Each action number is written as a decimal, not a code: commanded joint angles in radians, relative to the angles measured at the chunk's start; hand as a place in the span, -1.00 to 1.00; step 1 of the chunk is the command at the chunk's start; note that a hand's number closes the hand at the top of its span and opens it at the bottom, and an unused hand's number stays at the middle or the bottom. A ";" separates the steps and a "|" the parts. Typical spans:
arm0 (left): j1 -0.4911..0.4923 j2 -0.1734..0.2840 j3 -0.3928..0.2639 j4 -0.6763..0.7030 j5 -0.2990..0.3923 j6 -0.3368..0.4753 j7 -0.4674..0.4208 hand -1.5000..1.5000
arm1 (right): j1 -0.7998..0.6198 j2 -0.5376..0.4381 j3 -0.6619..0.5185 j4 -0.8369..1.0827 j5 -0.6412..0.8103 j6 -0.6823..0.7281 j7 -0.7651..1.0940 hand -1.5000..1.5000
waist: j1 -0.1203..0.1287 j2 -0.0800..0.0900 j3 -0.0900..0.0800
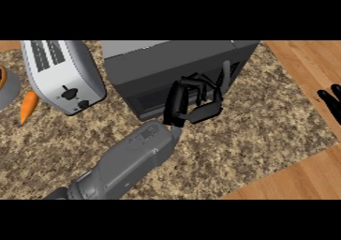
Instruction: Pick up the milk, place it into the microwave and close the microwave
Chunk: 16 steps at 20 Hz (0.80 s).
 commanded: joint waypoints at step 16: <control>-0.077 0.000 0.031 0.107 0.090 -0.025 -0.091 1.00 | -0.037 -0.063 -0.036 -0.018 -0.106 -0.017 0.078 -1.00 | -0.016 0.019 0.000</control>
